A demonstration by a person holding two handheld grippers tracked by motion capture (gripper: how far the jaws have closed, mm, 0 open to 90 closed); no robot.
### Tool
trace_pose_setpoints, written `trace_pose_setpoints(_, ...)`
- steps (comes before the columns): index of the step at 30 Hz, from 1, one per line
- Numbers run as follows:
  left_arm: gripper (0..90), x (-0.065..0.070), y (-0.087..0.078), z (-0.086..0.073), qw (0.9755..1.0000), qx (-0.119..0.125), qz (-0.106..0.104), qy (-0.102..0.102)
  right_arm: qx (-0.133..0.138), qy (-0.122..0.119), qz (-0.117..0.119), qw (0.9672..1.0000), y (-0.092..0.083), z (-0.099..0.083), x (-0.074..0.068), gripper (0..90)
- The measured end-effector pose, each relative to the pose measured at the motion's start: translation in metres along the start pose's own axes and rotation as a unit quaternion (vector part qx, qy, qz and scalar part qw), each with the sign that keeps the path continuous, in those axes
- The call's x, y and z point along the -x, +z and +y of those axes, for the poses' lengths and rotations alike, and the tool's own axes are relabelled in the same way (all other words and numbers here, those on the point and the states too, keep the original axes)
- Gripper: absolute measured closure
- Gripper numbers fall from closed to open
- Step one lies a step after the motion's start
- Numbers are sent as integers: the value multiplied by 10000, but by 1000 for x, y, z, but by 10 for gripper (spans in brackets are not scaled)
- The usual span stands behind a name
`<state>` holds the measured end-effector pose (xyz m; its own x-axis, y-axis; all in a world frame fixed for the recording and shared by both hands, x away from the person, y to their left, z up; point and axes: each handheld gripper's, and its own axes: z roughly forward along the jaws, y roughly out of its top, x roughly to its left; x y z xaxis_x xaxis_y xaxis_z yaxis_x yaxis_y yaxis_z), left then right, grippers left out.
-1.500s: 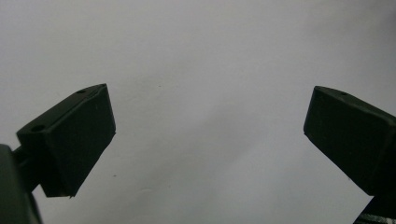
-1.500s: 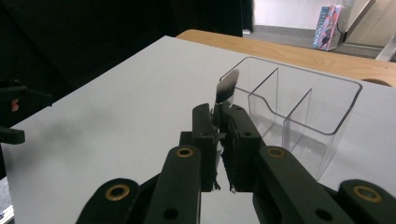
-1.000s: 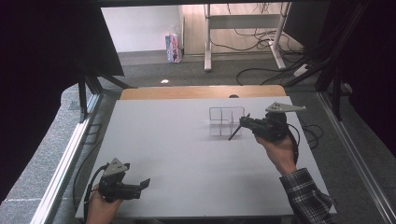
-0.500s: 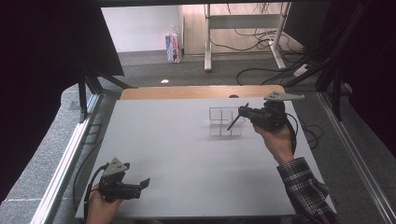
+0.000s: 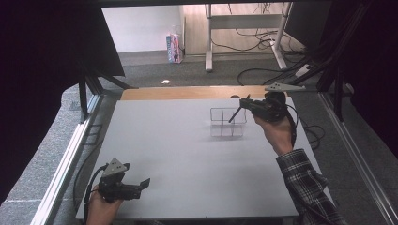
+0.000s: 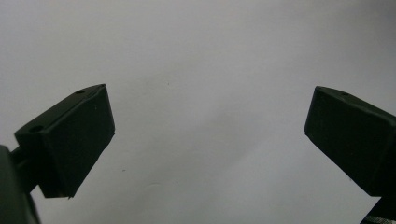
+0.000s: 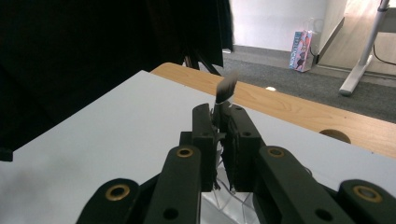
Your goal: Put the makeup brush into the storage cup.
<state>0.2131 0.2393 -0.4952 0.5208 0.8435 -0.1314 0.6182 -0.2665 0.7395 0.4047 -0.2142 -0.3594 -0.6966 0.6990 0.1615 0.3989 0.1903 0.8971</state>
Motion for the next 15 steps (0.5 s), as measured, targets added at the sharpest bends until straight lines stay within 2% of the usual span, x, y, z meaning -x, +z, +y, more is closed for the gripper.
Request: trace_pose_setpoints(15, 23, 0, 0, 0, 10000, -18, -16, 14, -73, 14, -226, 9997, 16, 10, 9, 833)
